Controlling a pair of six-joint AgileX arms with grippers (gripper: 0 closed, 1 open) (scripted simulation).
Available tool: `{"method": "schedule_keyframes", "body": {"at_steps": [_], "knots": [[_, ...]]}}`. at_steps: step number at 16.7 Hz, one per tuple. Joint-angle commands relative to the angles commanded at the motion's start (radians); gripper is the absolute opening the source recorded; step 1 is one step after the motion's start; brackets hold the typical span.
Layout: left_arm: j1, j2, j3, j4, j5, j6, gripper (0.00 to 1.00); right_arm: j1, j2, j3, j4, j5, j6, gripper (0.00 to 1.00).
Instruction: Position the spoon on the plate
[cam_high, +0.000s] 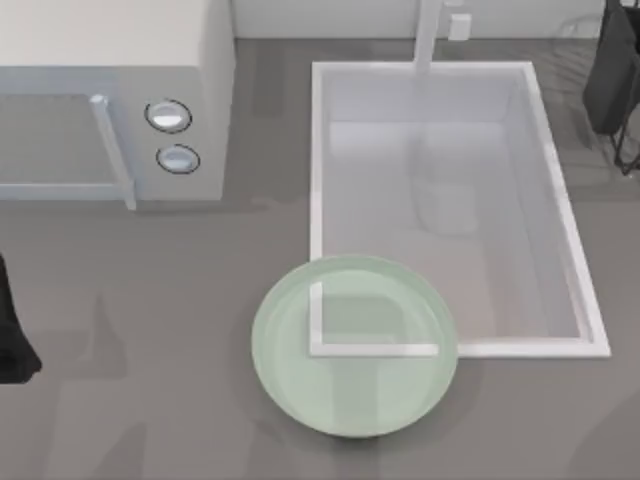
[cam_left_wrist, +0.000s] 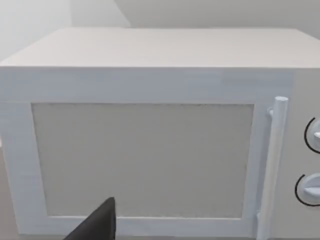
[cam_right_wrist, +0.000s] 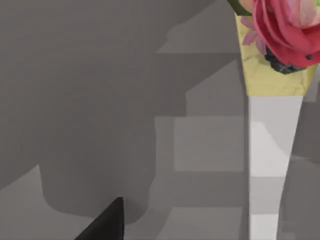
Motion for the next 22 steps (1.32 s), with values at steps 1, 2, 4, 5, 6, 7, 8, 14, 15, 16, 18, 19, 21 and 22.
{"method": "schedule_keyframes", "body": {"at_steps": [1, 2, 4, 5, 6, 7, 8, 14, 15, 16, 18, 19, 21, 22], "knots": [[0.0, 0.0, 0.0, 0.0, 0.0, 0.0, 1.0, 0.0, 0.0, 0.0, 0.0, 0.0, 0.0, 0.7], [0.0, 0.0, 0.0, 0.0, 0.0, 0.0, 1.0, 0.0, 0.0, 0.0, 0.0, 0.0, 0.0, 0.62], [0.0, 0.0, 0.0, 0.0, 0.0, 0.0, 1.0, 0.0, 0.0, 0.0, 0.0, 0.0, 0.0, 0.47], [0.0, 0.0, 0.0, 0.0, 0.0, 0.0, 1.0, 0.0, 0.0, 0.0, 0.0, 0.0, 0.0, 0.4], [0.0, 0.0, 0.0, 0.0, 0.0, 0.0, 1.0, 0.0, 0.0, 0.0, 0.0, 0.0, 0.0, 0.32], [0.0, 0.0, 0.0, 0.0, 0.0, 0.0, 1.0, 0.0, 0.0, 0.0, 0.0, 0.0, 0.0, 0.25], [0.0, 0.0, 0.0, 0.0, 0.0, 0.0, 1.0, 0.0, 0.0, 0.0, 0.0, 0.0, 0.0, 0.17], [0.0, 0.0, 0.0, 0.0, 0.0, 0.0, 1.0, 0.0, 0.0, 0.0, 0.0, 0.0, 0.0, 0.0], [0.0, 0.0, 0.0, 0.0, 0.0, 0.0, 1.0, 0.0, 0.0, 0.0, 0.0, 0.0, 0.0, 0.0], [0.0, 0.0, 0.0, 0.0, 0.0, 0.0, 1.0, 0.0, 0.0, 0.0, 0.0, 0.0, 0.0, 0.0], [0.0, 0.0, 0.0, 0.0, 0.0, 0.0, 1.0, 0.0, 0.0, 0.0, 0.0, 0.0, 0.0, 0.0], [0.0, 0.0, 0.0, 0.0, 0.0, 0.0, 1.0, 0.002, -0.064, 0.022, -0.072, -0.014, 0.022, 0.0], [0.0, 0.0, 0.0, 0.0, 0.0, 0.0, 1.0, 0.001, -0.068, 0.035, -0.088, -0.014, 0.02, 0.0], [0.0, 0.0, 0.0, 0.0, 0.0, 0.0, 1.0, 0.001, -0.076, 0.052, -0.112, -0.015, 0.018, 0.0]]}}
